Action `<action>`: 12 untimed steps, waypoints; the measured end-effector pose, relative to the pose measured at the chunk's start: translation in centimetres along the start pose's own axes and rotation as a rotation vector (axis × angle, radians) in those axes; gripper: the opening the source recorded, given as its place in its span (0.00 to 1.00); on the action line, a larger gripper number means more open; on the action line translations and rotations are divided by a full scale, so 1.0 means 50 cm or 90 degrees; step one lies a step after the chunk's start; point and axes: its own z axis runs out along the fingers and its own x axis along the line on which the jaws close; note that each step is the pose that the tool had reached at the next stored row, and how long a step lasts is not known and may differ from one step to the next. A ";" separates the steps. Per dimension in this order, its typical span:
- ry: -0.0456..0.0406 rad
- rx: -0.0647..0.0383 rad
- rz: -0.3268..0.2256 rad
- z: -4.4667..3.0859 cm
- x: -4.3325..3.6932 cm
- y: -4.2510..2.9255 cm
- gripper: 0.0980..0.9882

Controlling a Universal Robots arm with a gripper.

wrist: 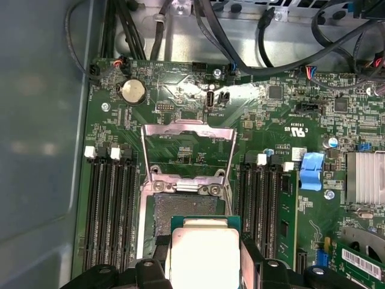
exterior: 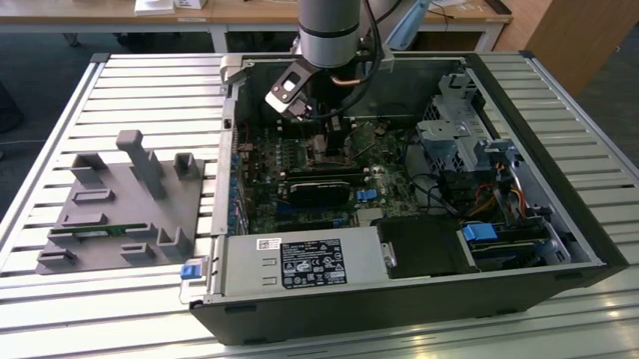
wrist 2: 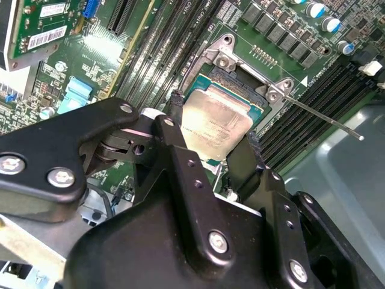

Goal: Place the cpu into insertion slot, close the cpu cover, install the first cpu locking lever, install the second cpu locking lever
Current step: 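Place the cpu into insertion slot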

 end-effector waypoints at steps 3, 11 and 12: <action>-0.0001 0.000 0.000 0.002 0.000 0.000 0.50; -0.0001 0.000 0.000 0.006 0.000 0.000 0.50; -0.0001 0.000 0.000 0.006 0.000 0.000 0.50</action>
